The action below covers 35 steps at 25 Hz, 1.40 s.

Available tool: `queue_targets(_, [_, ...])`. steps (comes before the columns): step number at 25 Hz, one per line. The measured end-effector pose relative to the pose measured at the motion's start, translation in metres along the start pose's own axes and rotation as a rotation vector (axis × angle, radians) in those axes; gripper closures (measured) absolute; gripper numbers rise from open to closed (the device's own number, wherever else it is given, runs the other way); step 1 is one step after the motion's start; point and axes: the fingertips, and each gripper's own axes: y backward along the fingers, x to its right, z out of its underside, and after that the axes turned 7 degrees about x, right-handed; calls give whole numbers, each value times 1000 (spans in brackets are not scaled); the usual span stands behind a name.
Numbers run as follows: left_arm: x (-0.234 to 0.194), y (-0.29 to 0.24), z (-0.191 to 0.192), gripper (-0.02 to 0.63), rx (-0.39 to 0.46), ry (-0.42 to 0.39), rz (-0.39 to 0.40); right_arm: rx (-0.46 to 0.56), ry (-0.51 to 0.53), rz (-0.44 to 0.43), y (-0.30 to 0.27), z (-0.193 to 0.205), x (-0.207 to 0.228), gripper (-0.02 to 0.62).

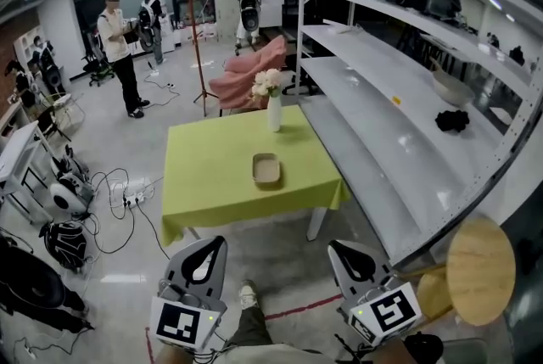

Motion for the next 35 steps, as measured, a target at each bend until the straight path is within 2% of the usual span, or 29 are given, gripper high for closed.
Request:
queue_targets(5, [-32, -27, 20, 600, -19, 20, -3, -36, 2, 0, -41, 12, 13, 589])
queue_targets(18, [-127, -132, 49, 600, -13, 41, 61, -111, -1, 6, -180, 30, 47, 589])
queue_targets(29, [-218, -225, 80, 600, -34, 57, 105, -133, -7, 12, -312, 40, 87, 589])
queue_targets(35, [-248, -257, 102, 600, -53, 58, 124, -125, -10, 17, -362, 48, 104, 589])
